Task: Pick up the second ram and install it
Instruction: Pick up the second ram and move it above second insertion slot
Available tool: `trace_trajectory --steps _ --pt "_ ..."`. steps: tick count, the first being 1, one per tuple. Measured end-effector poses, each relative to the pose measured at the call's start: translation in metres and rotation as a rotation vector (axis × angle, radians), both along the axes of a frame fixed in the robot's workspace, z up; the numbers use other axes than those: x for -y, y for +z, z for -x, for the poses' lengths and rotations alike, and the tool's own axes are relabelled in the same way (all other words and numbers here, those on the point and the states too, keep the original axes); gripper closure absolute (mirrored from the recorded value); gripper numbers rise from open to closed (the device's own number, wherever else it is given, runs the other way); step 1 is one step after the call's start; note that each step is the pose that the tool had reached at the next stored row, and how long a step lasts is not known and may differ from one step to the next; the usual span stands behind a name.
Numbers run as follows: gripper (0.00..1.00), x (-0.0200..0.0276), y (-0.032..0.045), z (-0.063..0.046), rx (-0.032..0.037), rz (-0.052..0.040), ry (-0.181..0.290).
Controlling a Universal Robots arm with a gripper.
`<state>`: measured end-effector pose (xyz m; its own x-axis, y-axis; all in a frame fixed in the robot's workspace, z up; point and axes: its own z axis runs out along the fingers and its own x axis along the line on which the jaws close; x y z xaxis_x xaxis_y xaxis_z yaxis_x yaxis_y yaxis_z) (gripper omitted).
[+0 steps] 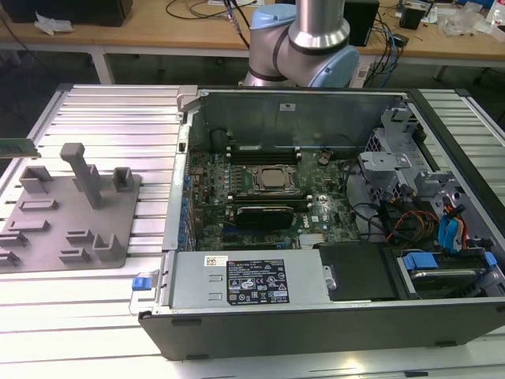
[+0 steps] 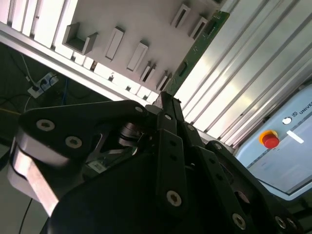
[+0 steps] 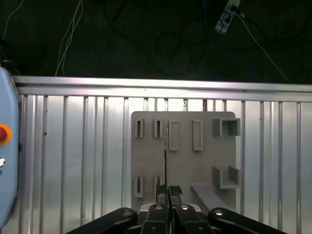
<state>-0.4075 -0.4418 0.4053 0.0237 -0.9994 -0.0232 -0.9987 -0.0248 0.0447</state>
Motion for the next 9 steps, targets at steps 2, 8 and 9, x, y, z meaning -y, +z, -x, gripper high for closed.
trace_trajectory --steps 2,8,9 --pt "0.91 0.0 -0.0001 -0.006 0.0 0.0 0.0" --pt "0.91 0.0 0.0 -0.027 -0.0004 0.0 0.0" --pt "0.91 0.0 0.0 -0.03 -0.0006 0.0 0.0"
